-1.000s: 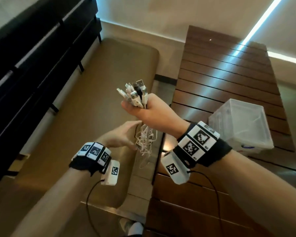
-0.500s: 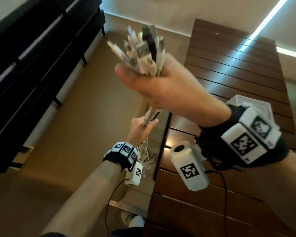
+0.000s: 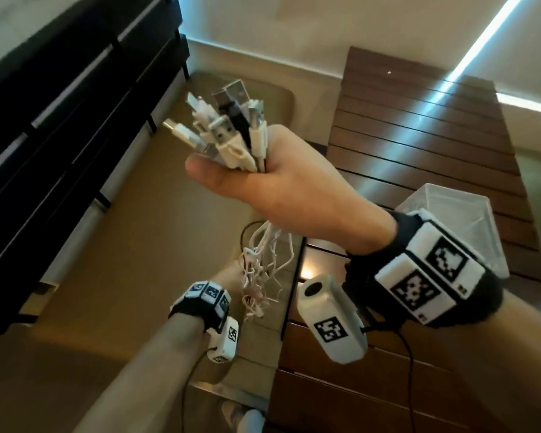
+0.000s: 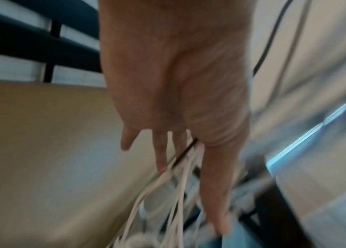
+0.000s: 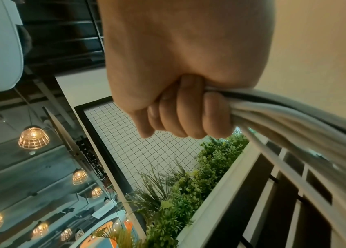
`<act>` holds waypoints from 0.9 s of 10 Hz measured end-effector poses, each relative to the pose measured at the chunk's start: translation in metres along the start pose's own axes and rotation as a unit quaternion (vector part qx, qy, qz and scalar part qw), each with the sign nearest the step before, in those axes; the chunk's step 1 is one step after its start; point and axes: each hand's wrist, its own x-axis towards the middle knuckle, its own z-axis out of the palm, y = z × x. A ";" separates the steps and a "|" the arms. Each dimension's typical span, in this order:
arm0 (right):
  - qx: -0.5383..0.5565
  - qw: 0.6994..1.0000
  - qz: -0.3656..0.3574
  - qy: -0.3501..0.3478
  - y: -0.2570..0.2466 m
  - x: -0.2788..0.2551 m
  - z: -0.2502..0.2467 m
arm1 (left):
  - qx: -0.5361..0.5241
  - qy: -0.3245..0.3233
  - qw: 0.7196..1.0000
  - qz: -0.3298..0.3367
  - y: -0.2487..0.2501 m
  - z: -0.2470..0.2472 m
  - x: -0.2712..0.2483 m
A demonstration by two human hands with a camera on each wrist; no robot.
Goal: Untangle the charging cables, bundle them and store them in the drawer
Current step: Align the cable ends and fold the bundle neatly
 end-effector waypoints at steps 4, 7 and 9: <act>-0.023 0.999 0.009 0.025 0.011 0.007 -0.004 | -0.061 -0.049 0.954 0.290 0.133 -0.040 -0.081; -0.027 0.999 -0.007 0.025 -0.005 -0.002 -0.019 | -0.053 0.302 0.896 0.321 0.063 0.016 -0.027; -0.031 0.999 -0.019 0.036 -0.012 -0.002 -0.027 | -0.067 0.286 0.946 0.137 -0.012 0.055 -0.012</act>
